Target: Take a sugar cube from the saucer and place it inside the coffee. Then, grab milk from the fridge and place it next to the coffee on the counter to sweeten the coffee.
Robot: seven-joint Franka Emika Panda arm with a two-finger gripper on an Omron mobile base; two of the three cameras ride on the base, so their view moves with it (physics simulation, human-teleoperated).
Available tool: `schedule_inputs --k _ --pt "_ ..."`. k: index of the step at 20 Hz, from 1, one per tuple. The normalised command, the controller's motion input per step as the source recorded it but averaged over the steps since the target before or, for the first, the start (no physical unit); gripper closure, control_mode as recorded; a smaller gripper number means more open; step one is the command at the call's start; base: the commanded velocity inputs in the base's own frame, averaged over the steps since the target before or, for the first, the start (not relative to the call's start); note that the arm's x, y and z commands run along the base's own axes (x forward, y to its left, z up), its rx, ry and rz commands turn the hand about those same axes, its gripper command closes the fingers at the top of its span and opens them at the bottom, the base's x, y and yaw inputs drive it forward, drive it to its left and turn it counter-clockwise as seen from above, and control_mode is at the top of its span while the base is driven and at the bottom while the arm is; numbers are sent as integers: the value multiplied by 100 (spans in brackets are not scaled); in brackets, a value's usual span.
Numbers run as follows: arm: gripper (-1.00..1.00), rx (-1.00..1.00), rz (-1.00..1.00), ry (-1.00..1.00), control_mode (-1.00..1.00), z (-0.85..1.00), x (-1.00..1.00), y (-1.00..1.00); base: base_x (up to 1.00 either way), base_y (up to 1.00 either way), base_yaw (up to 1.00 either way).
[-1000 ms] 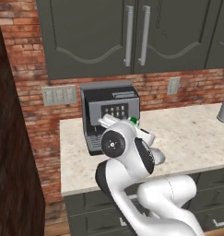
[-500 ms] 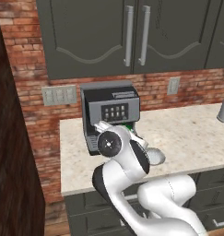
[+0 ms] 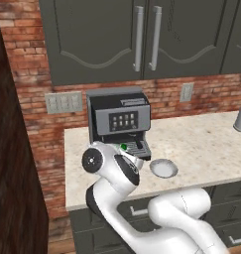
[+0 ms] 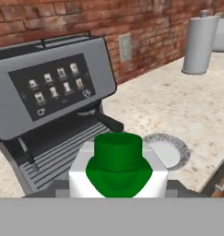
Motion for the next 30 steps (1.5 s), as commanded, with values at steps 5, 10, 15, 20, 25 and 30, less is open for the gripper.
schedule_inputs --k 5,10,15,20,25,30 --pt "100 -6 -5 3 -100 -30 4 35 0 0 0" --pt "100 -9 -6 -1 -100 -26 4 18 0 0 0" --pt "100 -4 1 -1 -100 -19 1 -4 0 0 0" --pt "100 0 11 0 -100 -23 0 -16 0 0 0" --pt "100 0 14 -2 -100 -38 0 -31 0 0 0" --pt "100 0 14 -3 -100 -38 8 -25 0 0 0"
